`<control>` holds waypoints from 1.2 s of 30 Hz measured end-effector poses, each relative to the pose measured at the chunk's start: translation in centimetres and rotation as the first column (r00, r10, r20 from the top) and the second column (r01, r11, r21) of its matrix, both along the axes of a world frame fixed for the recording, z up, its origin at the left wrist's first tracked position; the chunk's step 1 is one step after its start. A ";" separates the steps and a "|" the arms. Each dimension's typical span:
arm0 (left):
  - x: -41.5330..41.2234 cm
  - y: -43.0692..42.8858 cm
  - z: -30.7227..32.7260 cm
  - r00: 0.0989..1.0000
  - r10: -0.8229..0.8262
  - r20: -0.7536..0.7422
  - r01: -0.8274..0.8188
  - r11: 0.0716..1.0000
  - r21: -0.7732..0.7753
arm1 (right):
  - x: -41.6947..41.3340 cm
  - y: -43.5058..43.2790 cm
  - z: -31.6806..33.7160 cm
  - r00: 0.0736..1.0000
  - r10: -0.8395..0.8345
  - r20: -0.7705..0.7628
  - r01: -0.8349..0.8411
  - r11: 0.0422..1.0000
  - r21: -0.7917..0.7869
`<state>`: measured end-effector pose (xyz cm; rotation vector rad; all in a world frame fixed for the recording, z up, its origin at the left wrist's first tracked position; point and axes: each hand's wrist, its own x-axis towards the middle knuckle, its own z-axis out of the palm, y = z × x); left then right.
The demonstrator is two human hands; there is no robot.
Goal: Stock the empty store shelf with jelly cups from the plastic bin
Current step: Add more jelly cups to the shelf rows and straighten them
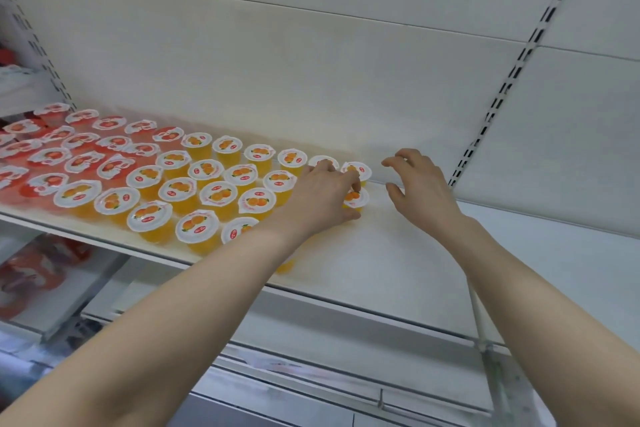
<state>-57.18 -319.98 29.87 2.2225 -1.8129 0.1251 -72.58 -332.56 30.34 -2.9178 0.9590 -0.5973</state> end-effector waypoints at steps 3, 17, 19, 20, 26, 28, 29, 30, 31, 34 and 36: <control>0.3 0.8 0.4 1.000 -0.024 0.020 0.024 0.999 -0.022 | 0.2 0.8 0.7 1.000 0.006 -0.021 -0.006 1.000 -0.030; 8.9 17.2 3.5 0.982 0.100 0.163 -0.078 0.988 -0.136 | 7.0 13.9 4.2 0.981 0.145 -0.130 -0.169 0.964 -0.204; 10.9 21.2 3.6 0.974 0.124 0.189 -0.099 0.986 -0.135 | 9.0 17.1 4.4 0.976 0.181 -0.124 -0.204 0.957 -0.208; 11.9 23.2 3.6 0.970 0.135 0.203 -0.108 0.985 -0.137 | 10.0 18.8 4.4 0.972 0.200 -0.121 -0.223 0.951 -0.217; 17.5 36.1 2.1 0.934 0.258 0.246 -0.225 0.962 -0.155 | 16.8 29.1 3.3 0.930 0.349 -0.113 -0.366 0.899 -0.240; 19.1 40.4 1.2 0.920 0.318 0.230 -0.284 0.944 -0.170 | 19.3 32.5 2.4 0.905 0.409 -0.114 -0.424 0.872 -0.243; 19.8 42.6 0.6 0.910 0.352 0.221 -0.320 0.932 -0.169 | 20.5 34.3 1.9 0.891 0.438 -0.115 -0.453 0.858 -0.243; 20.6 44.7 0.1 0.899 0.383 0.214 -0.355 0.921 -0.160 | 21.7 36.2 1.3 0.878 0.465 -0.115 -0.479 0.844 -0.241; 21.3 46.8 -0.5 0.890 0.409 0.203 -0.384 0.911 -0.150 | 22.8 37.9 0.6 0.865 0.490 -0.112 -0.502 0.832 -0.236; 23.1 53.1 -2.6 0.865 0.477 0.156 -0.462 0.878 -0.124 | 26.3 43.1 -1.5 0.811 0.571 -0.123 -0.584 0.784 -0.210; 24.1 57.1 -4.0 0.828 0.547 0.126 -0.536 0.837 -0.111 | 28.8 46.3 -3.0 0.766 0.628 -0.137 -0.643 0.744 -0.182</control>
